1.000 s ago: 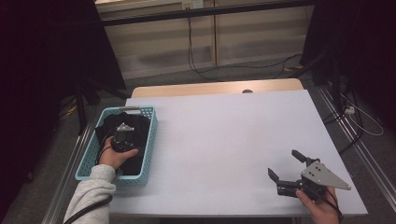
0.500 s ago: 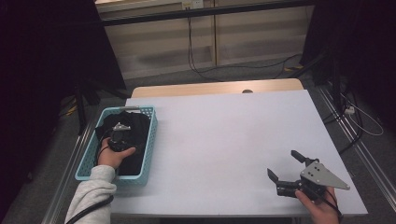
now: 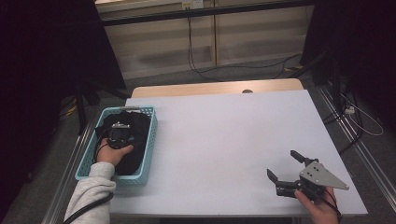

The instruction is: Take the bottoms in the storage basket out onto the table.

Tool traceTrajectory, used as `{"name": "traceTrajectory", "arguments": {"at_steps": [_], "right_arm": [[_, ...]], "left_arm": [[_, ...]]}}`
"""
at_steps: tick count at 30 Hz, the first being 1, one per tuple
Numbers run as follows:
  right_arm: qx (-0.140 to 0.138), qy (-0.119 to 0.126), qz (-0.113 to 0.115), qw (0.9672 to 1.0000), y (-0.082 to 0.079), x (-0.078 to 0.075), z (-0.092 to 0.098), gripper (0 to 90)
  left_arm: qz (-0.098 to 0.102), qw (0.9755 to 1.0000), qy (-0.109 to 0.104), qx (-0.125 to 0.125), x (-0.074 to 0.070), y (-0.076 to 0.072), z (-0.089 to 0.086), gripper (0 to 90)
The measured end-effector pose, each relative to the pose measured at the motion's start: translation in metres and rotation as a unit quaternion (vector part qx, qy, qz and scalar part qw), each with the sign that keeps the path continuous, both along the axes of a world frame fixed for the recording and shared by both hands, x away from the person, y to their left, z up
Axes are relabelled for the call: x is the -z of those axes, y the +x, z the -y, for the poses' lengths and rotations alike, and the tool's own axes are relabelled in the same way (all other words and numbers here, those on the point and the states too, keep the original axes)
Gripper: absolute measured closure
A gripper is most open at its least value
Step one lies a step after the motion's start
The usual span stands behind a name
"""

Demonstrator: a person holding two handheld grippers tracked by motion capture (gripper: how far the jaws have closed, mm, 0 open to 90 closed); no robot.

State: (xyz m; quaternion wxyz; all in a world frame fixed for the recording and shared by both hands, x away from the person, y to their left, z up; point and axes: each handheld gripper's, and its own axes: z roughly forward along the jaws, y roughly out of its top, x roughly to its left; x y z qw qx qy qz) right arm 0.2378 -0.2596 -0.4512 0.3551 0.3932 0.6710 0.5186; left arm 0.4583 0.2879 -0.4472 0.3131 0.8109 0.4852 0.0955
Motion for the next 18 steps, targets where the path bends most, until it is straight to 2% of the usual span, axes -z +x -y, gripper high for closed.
{"name": "traceTrajectory", "arguments": {"at_steps": [3,7,9,11,13,16,18], "right_arm": [[0.001,0.001,0.001,1.0,0.001,0.0,0.001,1.1],[0.002,0.003,0.001,1.0,0.0,0.0,0.001,1.1],[0.001,0.003,0.0,1.0,0.001,0.0,0.001,1.1],[-0.001,0.004,-0.001,1.0,0.002,0.0,0.001,1.1],[-0.001,0.005,-0.001,1.0,0.002,0.0,0.001,1.1],[-0.001,0.004,-0.001,1.0,0.002,0.0,0.001,1.1],[-0.003,0.004,-0.003,1.0,0.001,0.001,0.001,1.1]], "left_arm": [[-0.012,0.9999,-0.002,0.004,-0.001,0.002,0.002,74.9],[-0.017,0.9998,-0.004,0.005,-0.002,0.002,0.001,76.5],[-0.022,0.9997,-0.008,-0.008,-0.003,0.003,0.002,77.0],[-0.026,0.9996,0.0,-0.011,-0.006,0.004,0.004,77.7],[-0.022,0.9997,0.01,-0.009,-0.007,0.005,0.005,77.9],[-0.014,0.9997,0.009,-0.016,-0.014,0.007,0.003,78.6],[-0.002,0.9998,0.011,-0.017,-0.022,0.008,0.0,79.0]]}}
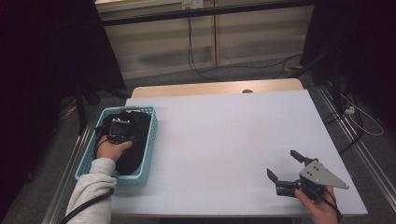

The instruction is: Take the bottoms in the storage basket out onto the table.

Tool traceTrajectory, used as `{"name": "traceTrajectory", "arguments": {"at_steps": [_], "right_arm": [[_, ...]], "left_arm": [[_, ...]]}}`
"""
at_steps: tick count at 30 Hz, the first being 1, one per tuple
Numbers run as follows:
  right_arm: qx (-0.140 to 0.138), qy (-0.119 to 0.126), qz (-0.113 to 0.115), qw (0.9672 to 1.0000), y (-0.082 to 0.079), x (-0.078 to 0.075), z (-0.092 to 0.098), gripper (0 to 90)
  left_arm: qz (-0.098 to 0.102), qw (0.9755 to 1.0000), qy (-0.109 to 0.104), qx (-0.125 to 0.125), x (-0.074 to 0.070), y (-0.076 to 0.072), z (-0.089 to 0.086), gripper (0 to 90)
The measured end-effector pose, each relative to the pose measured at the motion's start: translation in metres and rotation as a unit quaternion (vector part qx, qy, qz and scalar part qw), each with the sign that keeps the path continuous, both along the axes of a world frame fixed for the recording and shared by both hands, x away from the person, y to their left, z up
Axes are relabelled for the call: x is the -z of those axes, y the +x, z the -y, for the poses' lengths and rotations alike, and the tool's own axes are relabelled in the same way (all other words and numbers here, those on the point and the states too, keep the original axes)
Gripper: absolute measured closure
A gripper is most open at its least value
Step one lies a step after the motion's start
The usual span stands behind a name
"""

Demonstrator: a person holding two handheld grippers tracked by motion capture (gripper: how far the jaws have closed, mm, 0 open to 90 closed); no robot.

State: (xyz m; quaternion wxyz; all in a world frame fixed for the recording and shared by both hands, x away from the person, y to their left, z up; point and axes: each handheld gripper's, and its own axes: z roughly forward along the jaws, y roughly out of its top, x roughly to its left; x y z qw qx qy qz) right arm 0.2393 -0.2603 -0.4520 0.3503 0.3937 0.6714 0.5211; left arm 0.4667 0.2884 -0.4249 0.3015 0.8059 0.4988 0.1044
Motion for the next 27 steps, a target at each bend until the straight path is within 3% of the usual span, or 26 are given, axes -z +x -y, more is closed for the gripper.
{"name": "traceTrajectory", "arguments": {"at_steps": [5,13,18,21,27], "right_arm": [[0.0,0.001,-0.002,1.0,0.0,0.0,0.0,1.1],[-0.005,-0.001,-0.001,1.0,-0.001,0.0,-0.003,1.1],[-0.004,-0.002,-0.004,1.0,0.0,0.0,-0.004,1.1],[-0.006,-0.004,-0.006,1.0,0.0,0.001,-0.006,1.1],[-0.013,-0.006,-0.005,0.9999,-0.002,0.0,-0.009,1.1]], "left_arm": [[0.031,0.9995,-0.003,-0.003,-0.023,0.008,-0.014,81.0],[0.052,0.998,0.009,-0.035,-0.031,0.029,-0.036,81.1],[0.072,0.9961,0.041,-0.031,-0.026,0.038,-0.04,80.2],[0.081,0.9954,0.039,-0.032,-0.017,0.041,-0.039,79.9],[0.072,0.9954,0.051,-0.036,-0.004,0.043,-0.04,72.1]]}}
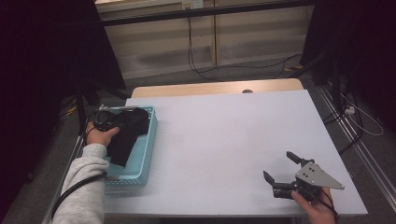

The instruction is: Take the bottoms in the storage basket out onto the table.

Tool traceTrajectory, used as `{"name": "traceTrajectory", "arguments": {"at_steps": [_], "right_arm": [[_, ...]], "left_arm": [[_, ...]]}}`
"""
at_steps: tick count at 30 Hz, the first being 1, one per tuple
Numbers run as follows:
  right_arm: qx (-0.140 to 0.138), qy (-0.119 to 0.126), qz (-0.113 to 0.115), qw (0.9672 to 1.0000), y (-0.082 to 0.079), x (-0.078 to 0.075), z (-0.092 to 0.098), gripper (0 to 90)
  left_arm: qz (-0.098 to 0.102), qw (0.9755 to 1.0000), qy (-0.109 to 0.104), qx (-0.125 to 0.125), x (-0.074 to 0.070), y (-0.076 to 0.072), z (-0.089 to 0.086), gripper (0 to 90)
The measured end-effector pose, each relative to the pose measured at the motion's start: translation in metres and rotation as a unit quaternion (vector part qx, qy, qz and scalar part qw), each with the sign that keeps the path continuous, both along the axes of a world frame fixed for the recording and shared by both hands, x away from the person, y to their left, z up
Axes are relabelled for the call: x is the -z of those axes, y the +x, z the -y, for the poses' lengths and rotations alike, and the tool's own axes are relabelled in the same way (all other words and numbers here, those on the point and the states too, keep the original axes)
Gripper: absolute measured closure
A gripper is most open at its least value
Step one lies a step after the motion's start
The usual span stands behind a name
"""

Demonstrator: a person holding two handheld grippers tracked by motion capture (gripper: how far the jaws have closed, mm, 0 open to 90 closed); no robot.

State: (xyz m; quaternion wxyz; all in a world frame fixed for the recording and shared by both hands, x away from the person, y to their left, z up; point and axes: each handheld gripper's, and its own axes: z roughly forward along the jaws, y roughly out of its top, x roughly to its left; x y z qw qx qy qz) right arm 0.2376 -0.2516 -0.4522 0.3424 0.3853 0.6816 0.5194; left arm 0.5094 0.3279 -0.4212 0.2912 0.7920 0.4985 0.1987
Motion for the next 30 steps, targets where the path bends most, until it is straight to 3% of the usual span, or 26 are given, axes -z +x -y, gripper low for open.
{"name": "traceTrajectory", "arguments": {"at_steps": [3,5,8,10,12,14,15,16,18,20,21,22,23,25,27,30], "right_arm": [[-0.001,0.0,0.001,1.0,-0.001,0.0,0.0,1.1],[-0.001,0.0,0.002,1.0,-0.001,-0.001,0.001,1.1],[-0.001,0.0,0.003,1.0,-0.001,-0.001,0.0,1.1],[-0.002,0.0,0.006,1.0,-0.001,-0.002,0.001,1.1],[-0.003,0.001,0.006,1.0,-0.002,-0.003,0.001,1.1],[-0.005,-0.001,0.007,1.0,-0.002,-0.003,0.0,1.1],[-0.005,0.0,0.007,1.0,-0.002,-0.003,0.0,1.1],[-0.006,-0.002,0.008,0.9999,-0.002,-0.003,0.0,1.1],[-0.009,-0.003,0.006,0.9999,-0.002,-0.002,-0.001,1.1],[-0.01,-0.003,0.005,0.9999,-0.002,-0.002,-0.001,1.1],[-0.011,-0.004,0.004,0.9999,-0.001,-0.002,-0.001,1.1],[-0.011,-0.004,0.004,0.9999,-0.001,-0.002,-0.001,1.1],[-0.011,-0.005,0.004,0.9999,-0.001,-0.002,-0.001,1.1],[-0.011,-0.003,0.004,0.9999,-0.001,-0.002,-0.001,1.1],[-0.012,-0.004,0.003,0.9999,-0.002,-0.002,-0.001,1.1],[-0.012,-0.005,0.004,0.9999,-0.001,-0.001,-0.002,1.2]], "left_arm": [[0.001,1.0,-0.002,0.001,-0.001,-0.001,0.0,64.3],[0.002,0.9999,0.009,0.006,-0.006,-0.002,0.0,55.2],[0.02,0.9997,0.012,0.001,-0.013,-0.004,-0.002,50.0],[0.03,0.9992,0.028,-0.005,-0.014,-0.004,-0.003,44.2],[0.02,0.9988,0.04,-0.018,-0.009,-0.002,-0.005,27.0],[0.019,0.999,0.03,-0.028,-0.002,-0.001,-0.006,21.7],[0.009,0.9992,0.027,-0.03,0.002,0.0,-0.007,19.6],[0.001,0.9993,0.02,-0.031,0.006,0.0,-0.006,19.3],[0.012,0.9985,0.044,-0.029,0.011,0.001,-0.002,15.4],[0.011,0.9982,0.053,-0.024,0.013,0.003,0.001,12.7],[0.009,0.9984,0.052,-0.018,0.012,0.003,0.002,17.6],[-0.002,0.9995,0.029,-0.015,0.012,0.002,0.002,17.6],[-0.014,0.9997,0.003,-0.022,0.012,0.002,0.002,26.4],[-0.014,0.9997,0.006,-0.022,0.017,0.001,0.003,22.2],[-0.022,0.9996,-0.001,-0.02,0.024,0.001,0.003,22.2],[-0.018,0.9995,-0.005,-0.025,0.027,0.0,0.003,22.2]]}}
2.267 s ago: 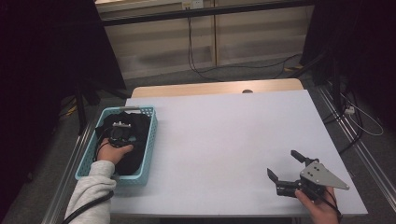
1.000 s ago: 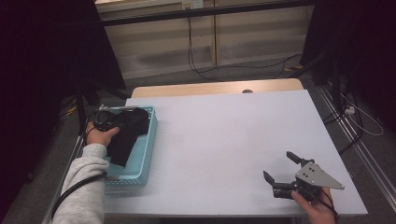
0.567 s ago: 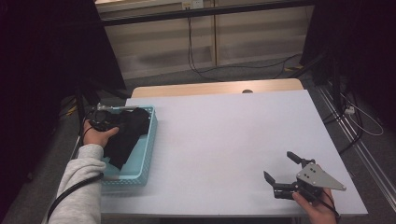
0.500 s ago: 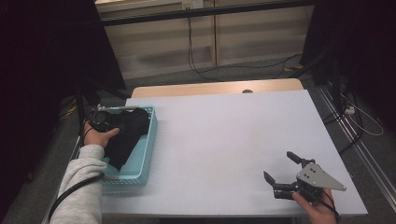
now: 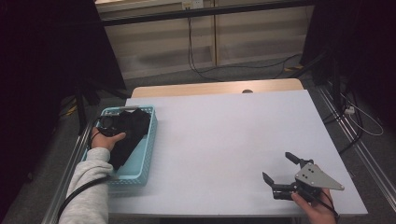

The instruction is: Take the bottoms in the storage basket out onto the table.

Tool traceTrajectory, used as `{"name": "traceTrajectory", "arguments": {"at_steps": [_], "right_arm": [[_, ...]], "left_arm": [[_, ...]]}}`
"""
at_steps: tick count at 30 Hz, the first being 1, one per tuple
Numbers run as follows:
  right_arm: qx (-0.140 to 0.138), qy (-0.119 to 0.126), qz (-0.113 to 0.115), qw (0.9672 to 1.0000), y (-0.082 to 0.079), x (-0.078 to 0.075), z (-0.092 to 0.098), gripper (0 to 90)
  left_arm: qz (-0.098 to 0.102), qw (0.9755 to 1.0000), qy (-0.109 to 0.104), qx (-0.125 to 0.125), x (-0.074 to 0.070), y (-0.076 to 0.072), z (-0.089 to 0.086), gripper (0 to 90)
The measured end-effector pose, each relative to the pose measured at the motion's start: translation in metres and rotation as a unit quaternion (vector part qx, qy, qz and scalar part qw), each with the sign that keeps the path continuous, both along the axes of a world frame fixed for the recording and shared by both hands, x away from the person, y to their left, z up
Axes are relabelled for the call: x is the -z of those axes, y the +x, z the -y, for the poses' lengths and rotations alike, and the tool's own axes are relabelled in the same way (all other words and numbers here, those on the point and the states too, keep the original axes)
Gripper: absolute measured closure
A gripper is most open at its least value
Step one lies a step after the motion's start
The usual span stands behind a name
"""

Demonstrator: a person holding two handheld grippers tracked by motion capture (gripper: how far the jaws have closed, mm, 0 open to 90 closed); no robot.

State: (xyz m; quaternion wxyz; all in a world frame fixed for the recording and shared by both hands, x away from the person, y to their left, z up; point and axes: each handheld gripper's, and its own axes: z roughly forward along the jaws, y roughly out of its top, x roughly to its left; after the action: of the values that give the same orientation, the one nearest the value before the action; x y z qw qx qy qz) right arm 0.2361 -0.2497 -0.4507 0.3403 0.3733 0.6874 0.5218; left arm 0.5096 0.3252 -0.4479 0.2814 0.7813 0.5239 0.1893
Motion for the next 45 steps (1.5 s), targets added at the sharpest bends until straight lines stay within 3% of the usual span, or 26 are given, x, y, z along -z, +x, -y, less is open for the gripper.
{"name": "traceTrajectory", "arguments": {"at_steps": [1,2,3,4,8,15,17,21,29,38,45], "right_arm": [[-0.001,-0.001,-0.001,1.0,0.0,0.0,0.0,1.2],[-0.002,-0.003,-0.003,1.0,0.001,0.001,0.0,1.2],[-0.002,-0.003,-0.003,1.0,0.001,0.001,0.0,1.2],[-0.002,-0.004,-0.003,1.0,0.001,0.001,0.0,1.2],[0.003,-0.001,0.0,1.0,0.001,0.0,0.001,1.2],[0.008,0.001,-0.001,1.0,0.001,0.0,0.004,1.2],[0.008,0.004,-0.002,1.0,0.002,0.0,0.004,1.2],[0.009,0.003,-0.001,1.0,0.001,0.0,0.005,1.2],[0.01,0.003,0.0,0.9999,0.001,0.0,0.003,1.2],[0.011,0.003,0.0,0.9999,0.002,0.0,0.004,1.2],[0.01,0.003,0.001,0.9999,0.002,0.0,0.004,1.2]], "left_arm": [[0.0,1.0,-0.002,-0.003,0.0,0.0,0.001,22.8],[-0.012,0.9999,-0.01,0.002,-0.003,-0.003,0.002,31.9],[-0.012,0.9999,-0.01,0.002,-0.003,-0.003,0.002,37.1],[-0.012,0.9998,-0.013,0.0,-0.002,-0.004,0.003,37.1],[-0.025,0.999,-0.036,0.006,-0.001,-0.01,0.008,56.3],[-0.059,0.9968,-0.053,0.004,-0.008,-0.017,0.019,71.6],[-0.066,0.9965,-0.051,0.009,-0.01,-0.019,0.019,72.8],[-0.073,0.9949,-0.069,0.006,-0.013,-0.023,0.018,73.6],[-0.062,0.9958,-0.066,0.002,-0.032,-0.025,0.015,74.6],[-0.055,0.996,-0.07,-0.003,-0.042,-0.025,0.013,74.8],[-0.046,0.9962,-0.074,-0.001,-0.066,-0.027,0.01,74.9]]}}
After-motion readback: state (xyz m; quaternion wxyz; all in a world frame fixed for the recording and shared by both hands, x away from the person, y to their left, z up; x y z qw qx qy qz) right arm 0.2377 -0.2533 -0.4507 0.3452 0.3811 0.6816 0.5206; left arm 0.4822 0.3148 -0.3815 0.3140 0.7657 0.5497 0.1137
